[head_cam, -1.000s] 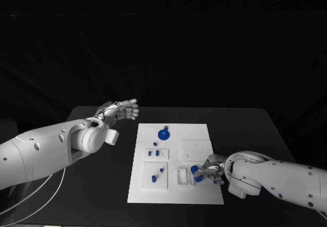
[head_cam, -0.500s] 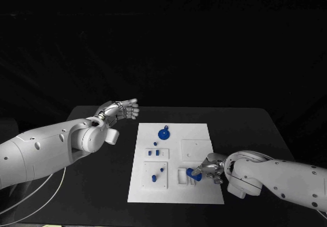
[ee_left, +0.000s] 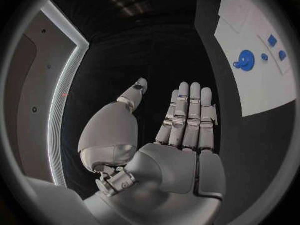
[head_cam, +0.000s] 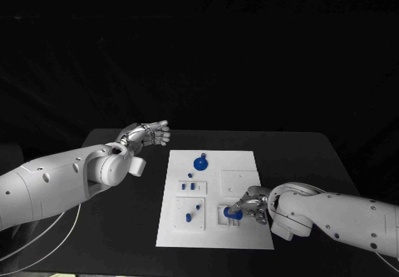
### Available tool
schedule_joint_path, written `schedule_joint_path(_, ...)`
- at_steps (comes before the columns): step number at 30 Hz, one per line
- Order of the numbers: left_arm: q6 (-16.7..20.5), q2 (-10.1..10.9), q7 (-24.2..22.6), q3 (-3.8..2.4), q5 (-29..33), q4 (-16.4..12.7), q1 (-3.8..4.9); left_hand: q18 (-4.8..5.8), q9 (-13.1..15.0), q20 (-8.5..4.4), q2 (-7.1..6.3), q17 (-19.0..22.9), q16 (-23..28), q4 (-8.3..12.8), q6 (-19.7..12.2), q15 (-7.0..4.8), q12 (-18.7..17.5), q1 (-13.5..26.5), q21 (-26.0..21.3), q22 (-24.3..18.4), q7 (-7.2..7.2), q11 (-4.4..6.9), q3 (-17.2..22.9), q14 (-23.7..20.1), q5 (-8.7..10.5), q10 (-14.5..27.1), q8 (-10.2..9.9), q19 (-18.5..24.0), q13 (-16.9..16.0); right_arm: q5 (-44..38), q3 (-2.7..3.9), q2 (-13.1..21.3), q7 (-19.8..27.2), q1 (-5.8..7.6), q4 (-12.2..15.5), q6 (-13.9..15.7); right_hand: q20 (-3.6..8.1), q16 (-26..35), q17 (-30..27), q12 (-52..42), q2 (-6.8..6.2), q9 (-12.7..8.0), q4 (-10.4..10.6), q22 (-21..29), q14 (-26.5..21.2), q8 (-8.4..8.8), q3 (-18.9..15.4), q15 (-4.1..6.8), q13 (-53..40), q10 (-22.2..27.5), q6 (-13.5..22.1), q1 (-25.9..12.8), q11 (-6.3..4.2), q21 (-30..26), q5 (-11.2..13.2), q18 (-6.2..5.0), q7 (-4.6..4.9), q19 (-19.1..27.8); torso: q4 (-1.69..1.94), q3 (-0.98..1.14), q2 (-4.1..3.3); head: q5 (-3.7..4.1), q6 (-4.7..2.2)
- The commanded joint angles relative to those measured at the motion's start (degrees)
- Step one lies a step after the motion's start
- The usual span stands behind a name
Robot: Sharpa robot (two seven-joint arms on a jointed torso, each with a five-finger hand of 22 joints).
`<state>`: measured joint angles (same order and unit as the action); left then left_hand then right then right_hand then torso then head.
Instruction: Assemble the parts on the task board
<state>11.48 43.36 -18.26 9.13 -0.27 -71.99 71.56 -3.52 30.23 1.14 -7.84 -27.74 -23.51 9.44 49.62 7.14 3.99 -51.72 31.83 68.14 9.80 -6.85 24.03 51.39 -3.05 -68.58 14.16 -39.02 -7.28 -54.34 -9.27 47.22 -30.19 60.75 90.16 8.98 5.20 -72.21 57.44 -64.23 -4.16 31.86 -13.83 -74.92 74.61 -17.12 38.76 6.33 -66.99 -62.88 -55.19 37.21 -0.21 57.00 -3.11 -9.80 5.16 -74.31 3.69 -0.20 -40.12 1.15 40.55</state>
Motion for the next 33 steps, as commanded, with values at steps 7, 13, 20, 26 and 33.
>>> schedule_joint_path(7, -0.31, 0.12, -0.18, -0.04, 0.32, -0.31, 0.05, -1.16, -0.07, 0.35, 0.26, -0.09, 0.28, 0.41, -0.43, 0.1, 0.18, -0.36, -0.19, 0.05, -0.12, 0.09, -0.1, -0.19, 0.1, 0.23, 0.26, -0.15, 0.09, 0.68, -0.05, -0.84, 0.28, -0.05, 0.08, -0.66, -0.2, 0.27, -0.01, 0.11, -0.55, -0.08, -0.12, -0.85, 0.06, -0.36, 0.39, 0.47, 0.07, -0.1, -1.13, 0.11, -0.46, 0.34, 0.3, -5.2, 0.56, 0.11, -0.07, 0.05, 0.0, -0.18, 0.35)
schedule_joint_path(13, -0.25, 0.14, -0.15, -0.04, 0.32, -0.33, 0.05, -1.17, -0.07, 0.35, 0.3, -0.11, 0.29, 0.45, -0.43, 0.11, 0.18, -0.41, -0.2, 0.06, -0.12, 0.08, -0.1, -0.18, 0.1, 0.22, 0.27, -0.16, 0.09, 0.68, -0.23, -1.34, 0.08, -0.06, -0.38, -1.02, -0.2, 0.29, 0.01, 0.14, -0.74, -0.11, -0.51, -0.85, 0.08, -0.32, 0.49, 0.52, 0.09, -0.14, -1.2, 0.49, -0.5, 0.37, 0.3, -5.19, 0.52, 0.11, -0.09, 0.1, 0.01, -0.32, 0.42)
schedule_joint_path(20, -0.27, 0.18, -0.09, -0.04, 0.32, -0.34, 0.05, -1.17, -0.08, 0.35, 0.33, -0.14, 0.31, 0.48, -0.43, 0.12, 0.18, -0.45, -0.21, 0.09, -0.12, 0.08, -0.09, -0.16, 0.1, 0.21, 0.28, -0.18, 0.09, 0.73, -0.76, -1.92, 0.0, -0.06, -0.22, -0.57, -0.2, 0.3, 0.01, 0.14, -0.69, -0.12, -0.52, -0.85, 0.08, -0.31, 0.51, 0.53, 0.09, -0.15, -1.22, 0.52, -0.5, 0.37, 0.3, -5.2, 0.52, 0.11, -0.05, 0.16, -0.02, -0.73, 0.5)
schedule_joint_path(26, -0.29, 0.17, 0.0, -0.04, 0.32, -0.32, 0.05, -1.18, -0.09, 0.36, 0.36, -0.17, 0.33, 0.5, -0.43, 0.12, 0.19, -0.49, -0.22, 0.1, -0.12, 0.07, -0.09, -0.15, 0.1, 0.21, 0.29, -0.18, 0.09, 0.29, -0.86, -2.25, -0.19, -0.07, -0.48, 0.39, -0.21, 0.31, 0.01, 0.15, -0.68, -0.12, -0.54, -0.85, 0.08, -0.3, 0.51, 0.53, 0.1, -0.15, -1.23, 0.53, -0.5, 0.38, 0.3, -5.2, 0.52, 0.11, -0.1, 0.12, 0.0, -0.67, 0.39)
schedule_joint_path(33, -0.25, 0.15, 0.05, -0.04, 0.32, -0.26, 0.05, -1.18, -0.09, 0.36, 0.39, -0.19, 0.35, 0.52, -0.43, 0.13, 0.19, -0.51, -0.23, 0.11, -0.12, 0.06, -0.1, -0.14, 0.1, 0.2, 0.29, -0.19, 0.09, -2.61, -1.39, -2.98, -0.51, -0.1, -1.06, 1.05, -0.24, 0.36, 0.02, 0.22, -1.02, -0.18, -0.59, -0.84, 0.07, -0.2, 0.39, 0.52, 0.13, -0.11, -1.15, 0.41, -0.48, 0.37, 0.31, -5.2, 0.54, 0.13, -0.03, 0.11, -0.01, -0.72, 0.5)
